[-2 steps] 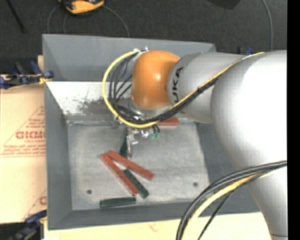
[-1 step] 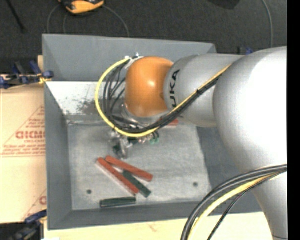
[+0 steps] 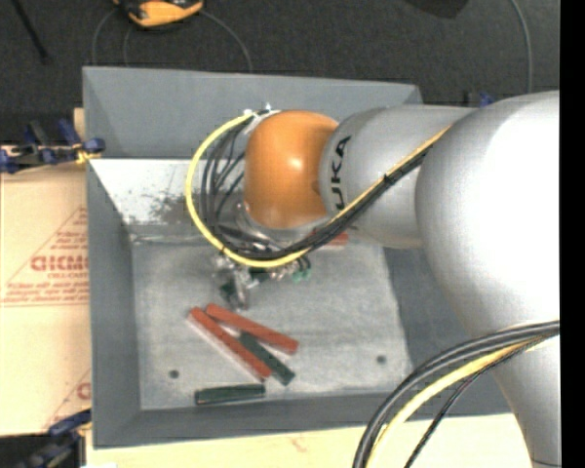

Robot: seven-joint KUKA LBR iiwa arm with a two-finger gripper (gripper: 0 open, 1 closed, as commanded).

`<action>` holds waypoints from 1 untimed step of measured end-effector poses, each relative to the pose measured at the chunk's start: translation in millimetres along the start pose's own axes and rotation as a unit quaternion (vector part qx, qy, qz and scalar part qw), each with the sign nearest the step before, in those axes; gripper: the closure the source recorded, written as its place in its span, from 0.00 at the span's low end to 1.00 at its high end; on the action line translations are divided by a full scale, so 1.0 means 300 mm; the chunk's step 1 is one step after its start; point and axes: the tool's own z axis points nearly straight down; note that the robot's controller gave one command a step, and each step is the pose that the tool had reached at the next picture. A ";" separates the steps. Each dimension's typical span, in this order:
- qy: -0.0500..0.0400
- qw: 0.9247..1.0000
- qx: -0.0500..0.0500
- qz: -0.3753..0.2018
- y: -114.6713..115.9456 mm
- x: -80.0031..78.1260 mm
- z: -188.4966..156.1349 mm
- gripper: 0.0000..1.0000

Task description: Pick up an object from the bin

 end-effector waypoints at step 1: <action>0.006 1.000 -0.001 0.004 -0.032 0.109 -0.138 1.00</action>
Offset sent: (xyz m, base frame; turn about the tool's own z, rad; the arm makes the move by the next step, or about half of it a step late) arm -0.0217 0.0065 0.0958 0.0007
